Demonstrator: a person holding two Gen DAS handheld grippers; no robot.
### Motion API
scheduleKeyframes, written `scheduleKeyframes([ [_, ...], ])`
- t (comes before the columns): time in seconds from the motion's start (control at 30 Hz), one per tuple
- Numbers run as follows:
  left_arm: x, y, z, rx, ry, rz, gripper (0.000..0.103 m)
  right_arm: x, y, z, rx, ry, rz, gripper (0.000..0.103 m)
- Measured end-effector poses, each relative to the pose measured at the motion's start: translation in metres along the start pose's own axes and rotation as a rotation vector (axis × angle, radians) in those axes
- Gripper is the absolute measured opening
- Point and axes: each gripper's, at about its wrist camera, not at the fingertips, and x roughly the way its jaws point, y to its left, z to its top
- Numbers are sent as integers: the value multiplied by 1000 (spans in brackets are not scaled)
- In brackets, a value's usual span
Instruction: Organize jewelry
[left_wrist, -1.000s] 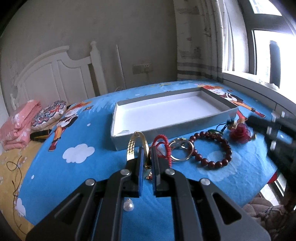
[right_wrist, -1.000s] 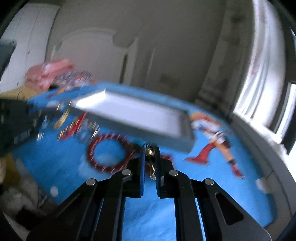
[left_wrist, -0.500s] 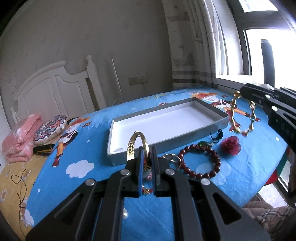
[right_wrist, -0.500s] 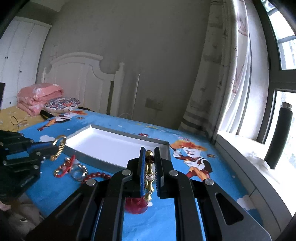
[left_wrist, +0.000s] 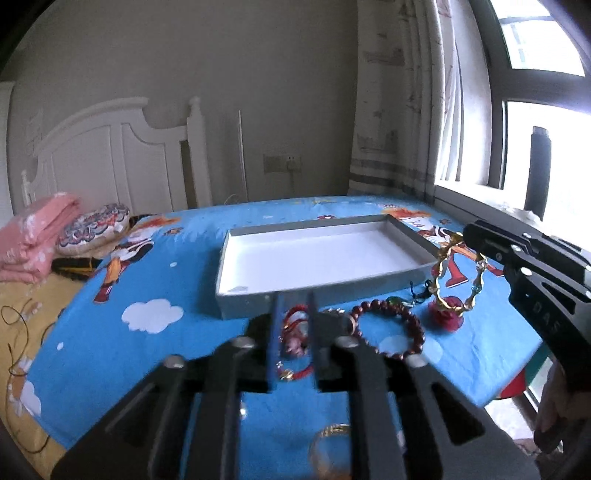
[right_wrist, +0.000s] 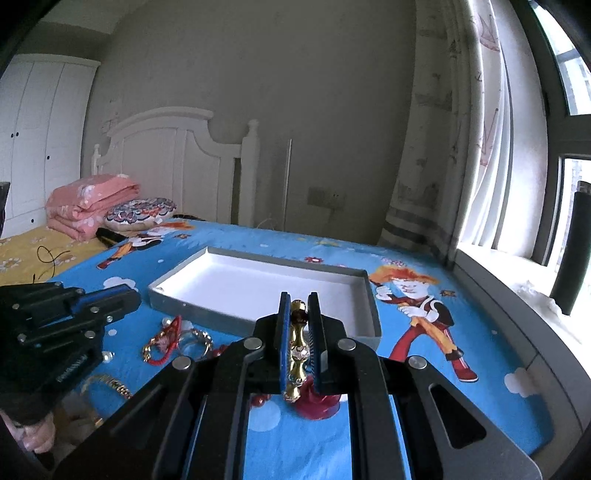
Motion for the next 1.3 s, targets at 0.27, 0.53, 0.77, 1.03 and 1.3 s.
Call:
scheduleKeyframes([
  [0.27,8,44,-20,-107,130,5,18,5,16,-10,-19,35,61,11],
  [0.53,12,67,-28,-165,174,33,18,13,15,-9,14,61,68,11],
  [0.77,25,65,-26,-153,191,17,29,8,27,-7,-42,46,40,11],
  [1.03,35,40,-15,-95,160,-26,40,13,23,-8,-29,58,39,11],
  [1.3,44,5,-23,-11,160,-113,38,16,17,-14,-10,60,47,11],
])
